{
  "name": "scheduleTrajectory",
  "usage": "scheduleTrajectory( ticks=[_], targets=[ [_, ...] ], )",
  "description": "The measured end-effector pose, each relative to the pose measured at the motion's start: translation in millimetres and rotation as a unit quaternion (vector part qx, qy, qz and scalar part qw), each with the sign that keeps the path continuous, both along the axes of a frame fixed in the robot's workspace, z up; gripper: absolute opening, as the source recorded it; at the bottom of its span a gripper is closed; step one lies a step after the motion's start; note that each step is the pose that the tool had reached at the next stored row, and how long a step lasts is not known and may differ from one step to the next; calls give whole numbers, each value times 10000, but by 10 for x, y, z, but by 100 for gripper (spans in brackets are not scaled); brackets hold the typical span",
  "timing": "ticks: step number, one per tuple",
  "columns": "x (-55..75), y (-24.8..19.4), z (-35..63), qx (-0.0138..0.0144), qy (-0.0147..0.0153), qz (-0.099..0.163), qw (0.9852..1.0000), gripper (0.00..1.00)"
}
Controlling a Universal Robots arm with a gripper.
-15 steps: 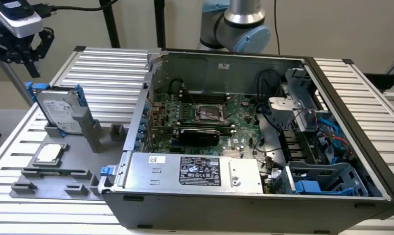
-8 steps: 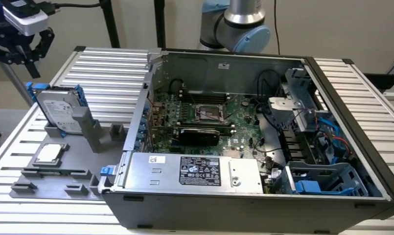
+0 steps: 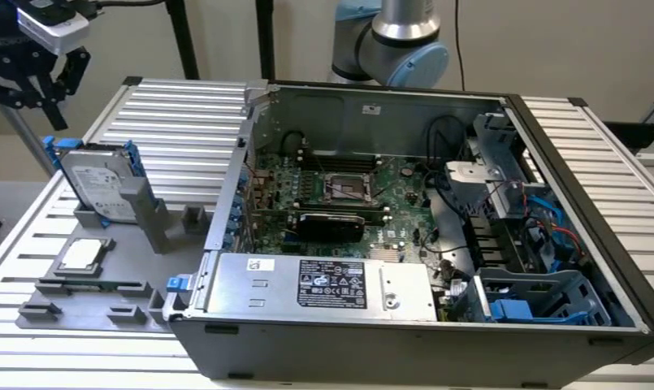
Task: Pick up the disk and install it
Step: 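Pick up the disk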
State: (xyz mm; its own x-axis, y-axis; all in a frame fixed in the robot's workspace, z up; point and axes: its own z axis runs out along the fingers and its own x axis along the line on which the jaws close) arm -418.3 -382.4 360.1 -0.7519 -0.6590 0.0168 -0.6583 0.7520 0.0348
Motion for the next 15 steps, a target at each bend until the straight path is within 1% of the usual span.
scheduleTrajectory(
  ticks=[3, 5, 7, 11, 15],
  targets=[
    [0, 0, -2, 0, -10, 269, 9996, 0],
    [0, 0, -2, -1, -18, 455, 9990, 0],
    [0, 0, -3, 0, -26, 635, 9980, 0],
    [0, 0, -7, 0, -44, 995, 9950, 0],
    [0, 0, -9, 0, -63, 1358, 9907, 0]
  ],
)
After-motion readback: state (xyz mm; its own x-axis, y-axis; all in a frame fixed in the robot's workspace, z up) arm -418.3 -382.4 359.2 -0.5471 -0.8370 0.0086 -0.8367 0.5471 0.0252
